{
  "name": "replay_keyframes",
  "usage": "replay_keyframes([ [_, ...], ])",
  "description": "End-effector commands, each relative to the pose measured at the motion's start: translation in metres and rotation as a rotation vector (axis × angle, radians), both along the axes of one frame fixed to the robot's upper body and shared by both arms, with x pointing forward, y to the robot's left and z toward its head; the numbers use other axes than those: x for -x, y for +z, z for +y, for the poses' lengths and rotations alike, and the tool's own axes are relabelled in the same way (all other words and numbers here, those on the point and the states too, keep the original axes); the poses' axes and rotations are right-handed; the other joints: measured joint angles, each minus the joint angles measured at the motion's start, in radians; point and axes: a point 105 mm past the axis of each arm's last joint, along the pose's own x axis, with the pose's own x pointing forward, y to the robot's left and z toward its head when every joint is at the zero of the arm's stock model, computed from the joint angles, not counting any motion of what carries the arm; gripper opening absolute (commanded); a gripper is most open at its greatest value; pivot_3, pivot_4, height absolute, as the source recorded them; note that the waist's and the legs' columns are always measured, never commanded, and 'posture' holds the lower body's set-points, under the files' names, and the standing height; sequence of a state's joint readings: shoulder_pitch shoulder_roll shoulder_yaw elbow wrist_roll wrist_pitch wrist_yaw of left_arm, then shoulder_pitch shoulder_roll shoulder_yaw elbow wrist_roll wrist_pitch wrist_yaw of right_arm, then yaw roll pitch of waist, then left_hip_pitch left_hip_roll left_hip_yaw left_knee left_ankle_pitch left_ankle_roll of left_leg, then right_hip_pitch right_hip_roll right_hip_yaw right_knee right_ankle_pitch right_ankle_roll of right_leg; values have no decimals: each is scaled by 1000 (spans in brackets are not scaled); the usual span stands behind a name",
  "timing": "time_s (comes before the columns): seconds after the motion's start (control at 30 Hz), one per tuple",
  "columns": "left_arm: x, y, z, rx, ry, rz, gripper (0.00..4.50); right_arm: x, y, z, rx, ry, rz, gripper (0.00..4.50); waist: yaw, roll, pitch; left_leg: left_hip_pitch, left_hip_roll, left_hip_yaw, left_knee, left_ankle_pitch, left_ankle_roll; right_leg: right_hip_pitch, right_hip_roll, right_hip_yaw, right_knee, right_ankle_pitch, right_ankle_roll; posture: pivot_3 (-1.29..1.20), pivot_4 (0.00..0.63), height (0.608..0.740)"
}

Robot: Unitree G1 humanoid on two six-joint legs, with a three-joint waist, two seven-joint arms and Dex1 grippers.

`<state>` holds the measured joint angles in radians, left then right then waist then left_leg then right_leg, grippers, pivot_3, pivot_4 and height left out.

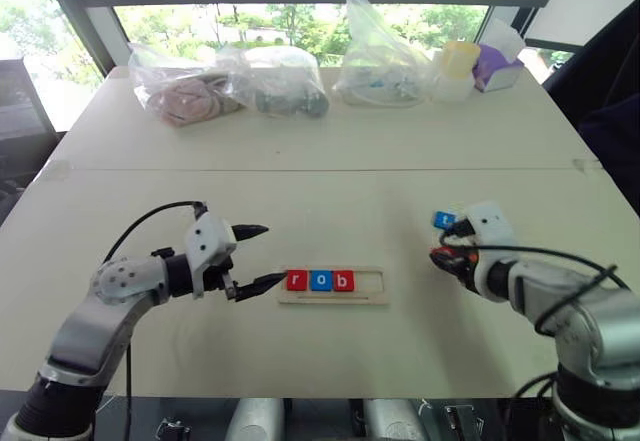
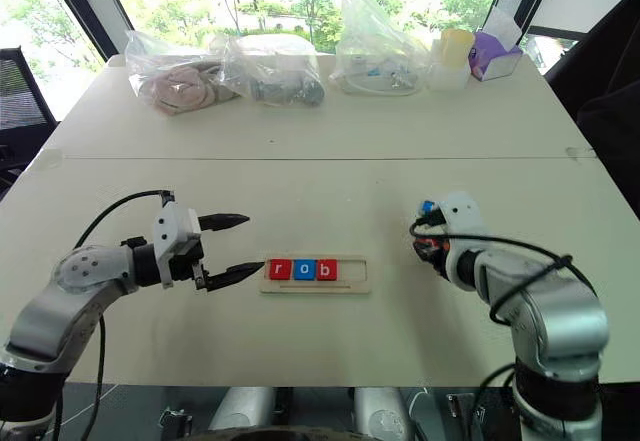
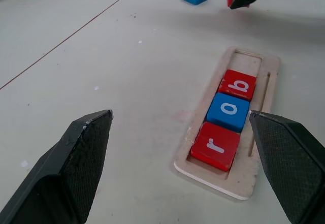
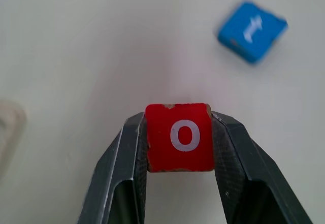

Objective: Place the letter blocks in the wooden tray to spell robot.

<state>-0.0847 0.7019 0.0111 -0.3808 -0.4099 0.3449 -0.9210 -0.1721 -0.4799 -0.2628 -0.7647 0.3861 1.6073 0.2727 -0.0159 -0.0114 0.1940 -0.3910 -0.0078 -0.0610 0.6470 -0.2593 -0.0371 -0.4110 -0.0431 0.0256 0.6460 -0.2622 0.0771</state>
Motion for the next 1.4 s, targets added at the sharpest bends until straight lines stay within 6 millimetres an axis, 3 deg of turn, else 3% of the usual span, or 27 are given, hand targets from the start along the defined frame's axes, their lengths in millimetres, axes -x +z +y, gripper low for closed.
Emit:
replay_keyframes([
  [0.03,0,4,-5,1,-31,-32,4500,9,2,5,-11,-26,-37,1165,-4,0,0,0,0,0,0,0,0,0,0,0,0,0,0,0,150,740],
  [0.2,0,3,-6,3,-39,-30,4500,14,-5,6,-37,-81,-29,1165,-1,0,0,0,1,0,-1,0,0,-1,1,0,0,0,0,0,150,740],
  [0.37,0,3,-6,3,-36,-31,4500,13,-5,11,-48,-56,-19,3657,0,0,0,0,1,0,-1,0,0,0,0,0,0,0,0,0,150,740],
  [0.4,0,3,-6,3,-35,-31,4500,11,-1,14,-50,-4,-18,4248,0,0,0,0,1,0,-1,0,0,0,0,0,0,0,0,0,150,740],
  [0.43,1,3,-5,3,-32,-31,4500,8,9,18,-19,91,-21,4483,0,0,0,0,1,0,-1,0,0,0,0,0,-1,0,0,0,150,740],
  [0.57,1,2,-5,1,-27,-31,4500,4,36,25,76,360,2,4483,-2,1,1,0,1,1,0,0,0,-1,-2,0,-2,-1,1,0,150,740],
  [0.63,1,3,-4,3,-21,-32,4500,-12,56,17,119,540,-72,4483,0,1,1,0,1,1,-1,0,0,0,-1,-2,-3,-2,2,0,150,740],
  [0.7,1,4,-4,4,-16,-35,4500,-20,61,6,199,728,-115,4483,4,2,2,-1,1,1,-2,-1,1,0,-1,-4,-6,-2,3,0,150,740],
  [0.83,2,5,-2,2,-2,-40,4500,-22,50,-16,388,1043,-83,4483,1,2,2,-1,2,3,-3,-2,3,3,-1,-5,-12,-1,3,0,150,740],
  [0.9,3,6,-1,3,8,-44,4500,-23,47,-21,367,1112,-53,4483,-2,2,2,-1,2,4,-3,-3,4,2,-1,-4,-13,2,5,0,150,740],
  [1.1,7,6,1,4,37,-51,4500,-26,30,-30,372,1252,-2,4483,1,3,2,-1,2,3,-2,-3,5,2,-1,-2,-12,3,5,0,150,740],
  [1.4,11,7,5,-3,62,-53,4500,-27,7,-30,344,1282,20,4483,4,3,2,0,1,2,0,-3,4,3,-3,-1,-12,3,4,0,150,740],
])
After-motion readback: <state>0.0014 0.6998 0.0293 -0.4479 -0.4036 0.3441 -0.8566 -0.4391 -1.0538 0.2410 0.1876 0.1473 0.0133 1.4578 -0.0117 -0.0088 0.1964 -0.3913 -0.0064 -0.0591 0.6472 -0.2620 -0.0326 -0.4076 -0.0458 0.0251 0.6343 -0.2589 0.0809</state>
